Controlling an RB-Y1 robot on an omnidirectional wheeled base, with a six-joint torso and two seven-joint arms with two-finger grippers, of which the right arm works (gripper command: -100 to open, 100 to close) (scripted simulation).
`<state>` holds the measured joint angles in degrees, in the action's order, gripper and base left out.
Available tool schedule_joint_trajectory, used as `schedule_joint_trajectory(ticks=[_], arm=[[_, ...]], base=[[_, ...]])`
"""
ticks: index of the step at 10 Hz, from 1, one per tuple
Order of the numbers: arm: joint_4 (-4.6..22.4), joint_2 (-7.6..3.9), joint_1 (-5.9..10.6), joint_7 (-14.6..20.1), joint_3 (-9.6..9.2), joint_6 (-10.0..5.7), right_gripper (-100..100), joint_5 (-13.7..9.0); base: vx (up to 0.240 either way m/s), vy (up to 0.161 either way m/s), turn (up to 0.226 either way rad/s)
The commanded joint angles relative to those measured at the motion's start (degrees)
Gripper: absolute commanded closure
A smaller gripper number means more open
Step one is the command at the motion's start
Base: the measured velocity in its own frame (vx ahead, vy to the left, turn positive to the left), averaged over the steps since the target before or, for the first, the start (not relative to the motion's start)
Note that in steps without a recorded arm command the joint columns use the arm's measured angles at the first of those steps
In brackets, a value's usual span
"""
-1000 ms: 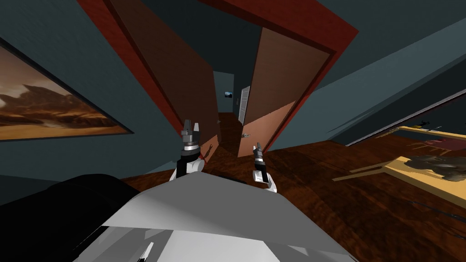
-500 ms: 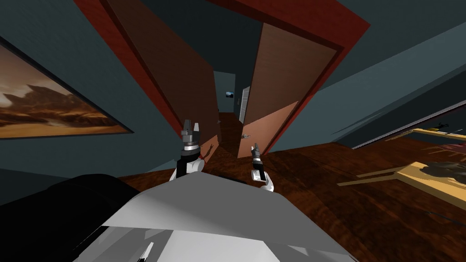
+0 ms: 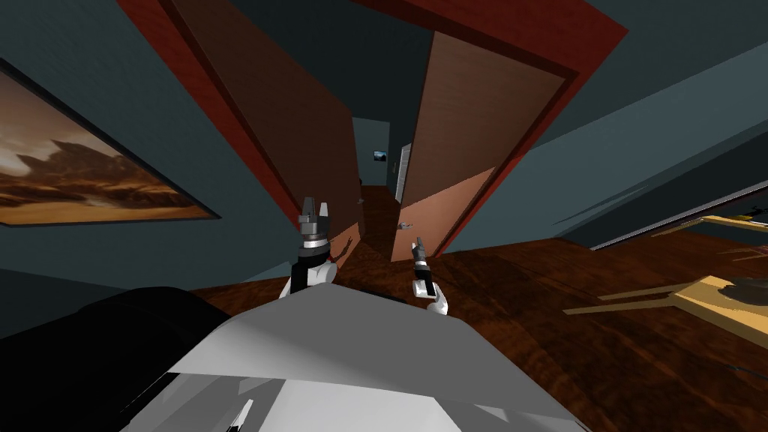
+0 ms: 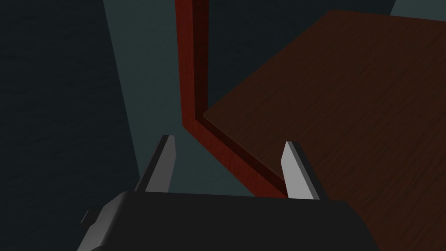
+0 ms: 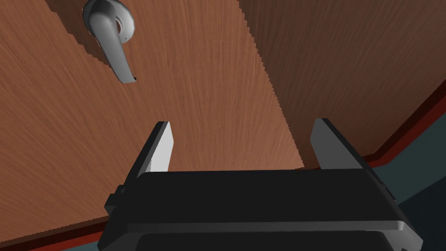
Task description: Push the door open
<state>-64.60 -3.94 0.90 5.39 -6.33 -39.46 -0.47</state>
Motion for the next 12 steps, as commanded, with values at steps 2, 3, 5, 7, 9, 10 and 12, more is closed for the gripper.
schedule_joint_trajectory(ticks=[2, 3, 5, 7, 9, 10, 12], arm=[[4.09, -0.08, 1.48, 0.06, -0.35, -1.11, -100, -0.15], [5.44, -0.07, 2.85, 0.06, -0.64, -2.00, -100, -0.27], [9.35, -0.04, 4.15, 0.06, -0.92, -2.86, -100, -0.38], [13.32, 0.00, 5.46, 0.06, -1.19, -3.71, -100, -0.50], [16.29, 0.04, 6.72, 0.07, -1.46, -4.54, -100, -0.61], [18.88, 0.10, 7.90, 0.07, -1.71, -5.31, -100, -0.71], [24.24, 0.22, 10.20, 0.07, -2.20, -6.81, -100, -0.91]], base=[[0.043, -0.052, 0.046], [0.053, -0.039, 0.050], [0.041, -0.042, 0.038], [0.063, -0.059, 0.060], [0.040, -0.053, 0.034], [0.037, -0.047, 0.052], [0.069, -0.073, 0.069]])
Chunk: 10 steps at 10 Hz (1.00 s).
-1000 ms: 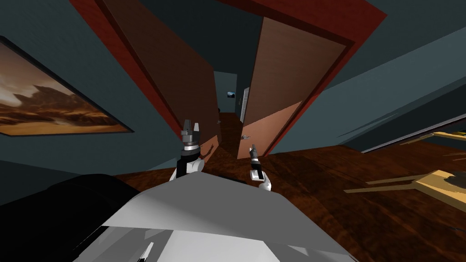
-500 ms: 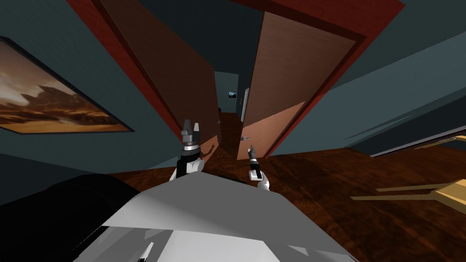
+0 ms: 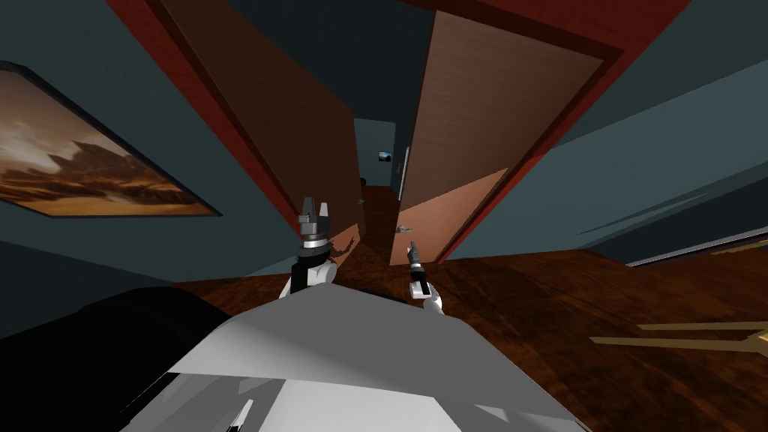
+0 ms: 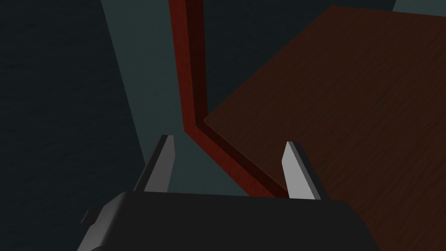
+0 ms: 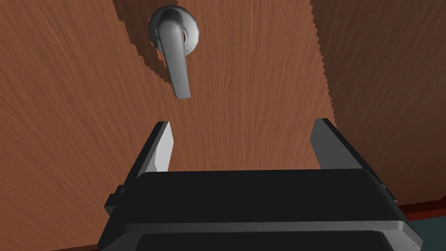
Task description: Push the door open
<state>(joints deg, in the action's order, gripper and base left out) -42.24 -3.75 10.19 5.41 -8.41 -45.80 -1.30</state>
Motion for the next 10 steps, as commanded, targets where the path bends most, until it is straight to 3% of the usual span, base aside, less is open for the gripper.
schedule_joint_trajectory(ticks=[1, 2, 5, 8, 10], arm=[[2.17, 0.03, 0.91, 0.05, -0.12, -0.47, -100, -0.09], [3.73, 0.11, 1.92, 0.05, -0.34, -1.13, -100, -0.18], [7.02, 0.18, 2.94, 0.05, -0.55, -1.80, -100, -0.27], [12.87, 0.41, 5.47, 0.06, -1.09, -3.45, -100, -0.49], [14.74, 0.48, 6.13, 0.06, -1.23, -3.89, -100, -0.55]], base=[[0.063, -0.058, 0.024], [0.052, -0.046, 0.039], [0.035, -0.035, 0.029], [0.054, -0.044, 0.044], [0.052, -0.045, 0.024]])
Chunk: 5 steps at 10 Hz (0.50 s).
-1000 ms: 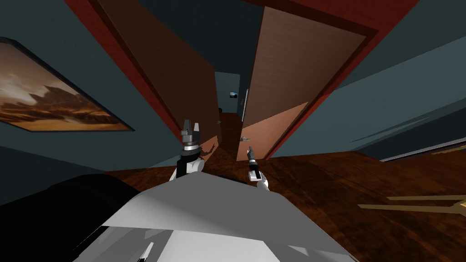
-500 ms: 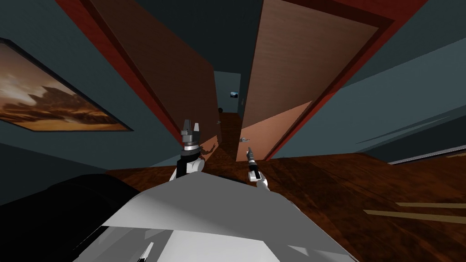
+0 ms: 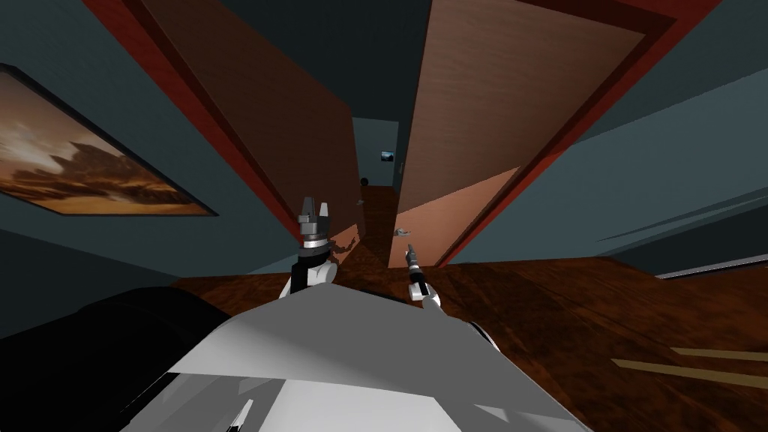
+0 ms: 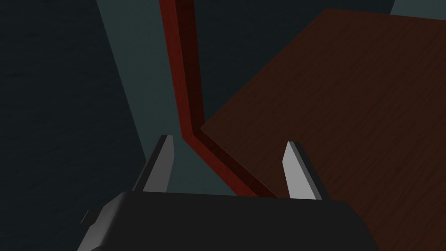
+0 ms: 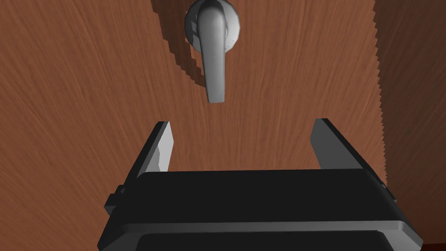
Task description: Push the door open
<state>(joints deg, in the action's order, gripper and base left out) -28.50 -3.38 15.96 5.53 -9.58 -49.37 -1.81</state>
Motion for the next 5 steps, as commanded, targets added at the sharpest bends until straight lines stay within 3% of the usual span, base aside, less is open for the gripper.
schedule_joint_trajectory(ticks=[1, 4, 5], arm=[[2.37, 0.18, 0.92, -0.06, -0.18, -0.69, -100, -0.08], [6.00, 0.38, 2.40, -0.06, -0.50, -1.66, -100, -0.21], [5.04, 0.32, 2.02, -0.06, -0.43, -1.38, -100, -0.18]], base=[[0.051, -0.045, 0.038], [0.058, -0.042, 0.027], [0.033, -0.023, 0.010]])
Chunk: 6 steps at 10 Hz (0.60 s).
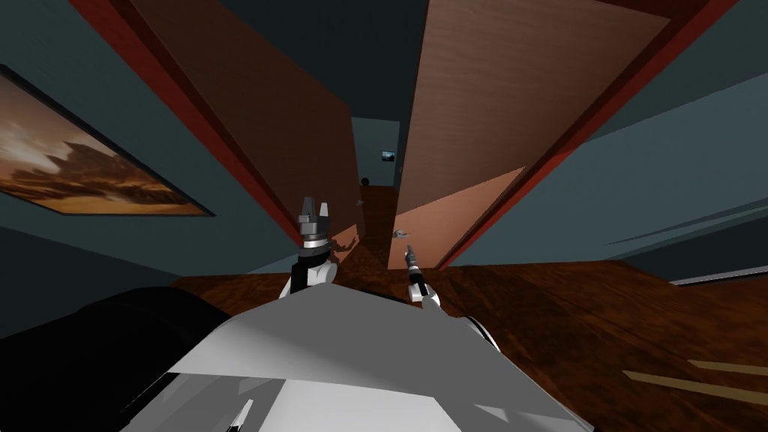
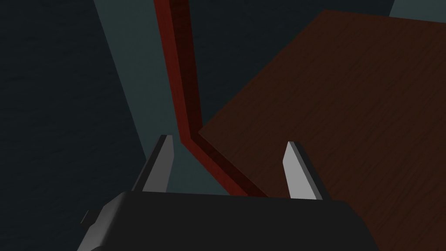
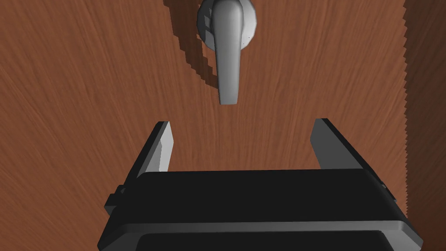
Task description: Push the door open
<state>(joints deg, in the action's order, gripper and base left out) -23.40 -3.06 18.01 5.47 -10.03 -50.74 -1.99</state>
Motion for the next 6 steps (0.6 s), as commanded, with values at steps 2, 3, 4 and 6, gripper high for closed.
schedule_joint_trajectory(ticks=[2, 3, 4, 6], arm=[[0.07, -0.43, -0.08, -0.17, 0.22, -0.09, -100, -0.12], [0.10, -0.52, -0.12, -0.25, 0.32, -0.14, -100, -0.18], [0.13, -0.55, -0.16, -0.33, 0.43, -0.18, -100, -0.24], [0.20, -0.45, -0.24, -0.50, 0.65, -0.28, -100, -0.36]], base=[[0.140, 0.030, 0.027], [0.184, 0.033, 0.024], [0.192, 0.012, 0.025], [0.209, 0.052, 0.029]])
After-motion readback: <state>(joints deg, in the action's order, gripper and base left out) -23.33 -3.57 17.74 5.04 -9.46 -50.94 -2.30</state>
